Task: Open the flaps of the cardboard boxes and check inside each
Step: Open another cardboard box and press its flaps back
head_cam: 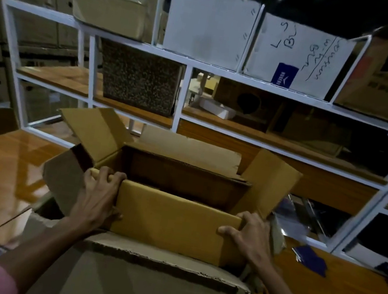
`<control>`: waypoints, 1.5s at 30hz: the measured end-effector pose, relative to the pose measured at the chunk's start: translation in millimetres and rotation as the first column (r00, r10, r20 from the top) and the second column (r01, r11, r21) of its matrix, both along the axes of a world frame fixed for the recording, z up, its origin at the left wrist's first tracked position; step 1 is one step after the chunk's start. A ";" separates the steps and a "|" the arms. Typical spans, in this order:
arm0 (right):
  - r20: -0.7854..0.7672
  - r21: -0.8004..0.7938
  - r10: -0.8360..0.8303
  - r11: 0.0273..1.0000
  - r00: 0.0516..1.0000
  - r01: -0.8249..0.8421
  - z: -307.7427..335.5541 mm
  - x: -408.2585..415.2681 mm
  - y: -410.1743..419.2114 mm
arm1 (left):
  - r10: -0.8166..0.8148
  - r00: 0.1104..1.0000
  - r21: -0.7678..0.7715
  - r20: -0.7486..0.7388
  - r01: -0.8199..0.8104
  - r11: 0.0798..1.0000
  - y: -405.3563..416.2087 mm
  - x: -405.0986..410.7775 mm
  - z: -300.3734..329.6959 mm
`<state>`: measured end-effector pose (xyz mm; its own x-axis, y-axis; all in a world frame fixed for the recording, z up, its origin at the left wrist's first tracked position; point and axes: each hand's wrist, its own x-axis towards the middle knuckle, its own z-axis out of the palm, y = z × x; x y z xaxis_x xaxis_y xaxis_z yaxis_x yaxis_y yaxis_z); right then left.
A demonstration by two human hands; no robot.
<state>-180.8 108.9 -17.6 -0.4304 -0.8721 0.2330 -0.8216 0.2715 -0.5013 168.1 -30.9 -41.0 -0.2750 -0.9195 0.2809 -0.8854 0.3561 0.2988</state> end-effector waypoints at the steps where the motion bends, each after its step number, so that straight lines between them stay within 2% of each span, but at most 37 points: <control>1: -0.002 -0.004 -0.017 1.000 1.000 0.017 -5.3 -2.7 3.7 | -0.007 1.000 -0.005 0.003 0.007 1.000 0.0 -4.8 -3.4; 8: -0.031 0.013 -0.153 0.988 0.988 0.154 -6.0 -42.0 27.0 | -0.068 0.998 0.004 -0.018 0.068 0.998 1.7 -60.2 -12.9; 16: -0.027 -0.019 -0.166 0.986 0.986 0.165 -4.0 -55.3 30.4 | -0.091 0.996 0.036 0.000 0.091 0.995 -5.8 -77.1 -15.1; 19: -0.014 -0.011 -0.180 0.984 0.984 0.179 -3.4 -58.0 23.4 | -0.074 0.992 0.018 0.106 0.072 0.997 -5.2 -79.8 -16.6; 23: 0.105 0.023 -0.210 0.978 0.972 0.209 3.8 -63.2 16.0 | -0.067 0.954 -0.103 0.291 0.101 0.990 -3.4 -79.0 -24.4; 28: 0.150 0.013 -0.207 0.978 0.967 0.207 21.0 -67.6 5.9 | -0.222 0.878 -0.220 0.424 0.337 0.915 6.7 -96.8 -23.6; 33: 0.188 0.023 -0.195 0.981 0.963 0.194 37.5 -72.3 -1.6 | -0.248 0.795 -0.176 0.554 0.403 0.898 5.2 -101.5 -21.1; 40: 0.240 0.011 -0.154 0.988 0.959 0.156 38.7 -77.1 3.9 | -0.291 0.760 -0.082 0.581 0.410 0.908 10.0 -99.5 -9.9; 42: 0.164 0.025 -0.163 0.987 0.973 0.161 34.3 -79.2 7.6 | -0.343 0.743 -0.015 0.575 0.428 0.903 13.7 -97.6 -1.8; 45: -0.087 0.145 -0.189 0.969 0.978 0.200 28.3 -68.7 12.9 | -0.435 0.711 0.101 0.553 0.461 0.882 16.1 -95.9 13.7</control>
<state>-249.5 121.9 10.6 -0.5818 -0.8010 0.1407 -0.7781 0.4979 -0.3829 72.2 -14.8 -27.3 -0.7683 -0.6399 -0.0128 -0.6242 0.7536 -0.2061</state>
